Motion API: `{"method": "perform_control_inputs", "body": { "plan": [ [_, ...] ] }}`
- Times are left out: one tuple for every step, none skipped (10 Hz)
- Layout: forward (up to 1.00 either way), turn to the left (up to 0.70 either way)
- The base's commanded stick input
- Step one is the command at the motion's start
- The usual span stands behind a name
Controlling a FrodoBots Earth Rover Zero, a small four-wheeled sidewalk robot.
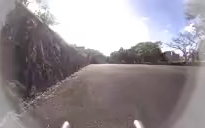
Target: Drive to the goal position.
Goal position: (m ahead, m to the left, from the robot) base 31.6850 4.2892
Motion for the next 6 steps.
{"method": "perform_control_inputs", "body": {
  "plan": [
    [0.7,0.0],
    [0.7,0.0],
    [0.7,0.0],
    [0.7,-0.03],
    [0.7,-0.06],
    [0.7,-0.05]
  ]
}}
